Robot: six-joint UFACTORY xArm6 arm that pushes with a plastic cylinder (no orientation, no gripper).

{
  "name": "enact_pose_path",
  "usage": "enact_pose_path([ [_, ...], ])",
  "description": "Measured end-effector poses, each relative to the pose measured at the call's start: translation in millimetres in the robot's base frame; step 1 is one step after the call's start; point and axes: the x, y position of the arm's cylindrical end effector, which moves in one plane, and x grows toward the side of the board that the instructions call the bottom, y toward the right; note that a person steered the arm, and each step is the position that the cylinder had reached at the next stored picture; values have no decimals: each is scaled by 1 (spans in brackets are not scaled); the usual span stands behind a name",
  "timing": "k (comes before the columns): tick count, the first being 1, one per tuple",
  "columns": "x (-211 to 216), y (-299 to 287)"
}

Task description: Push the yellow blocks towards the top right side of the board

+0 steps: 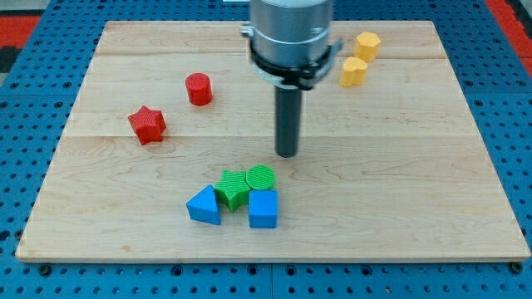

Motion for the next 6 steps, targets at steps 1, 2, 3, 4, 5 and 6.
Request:
enact_pose_path([
  [1,8,101],
  [2,-25,185],
  [3,-62,238],
  [4,-106,220],
  [5,-100,107],
  [6,-135,65],
])
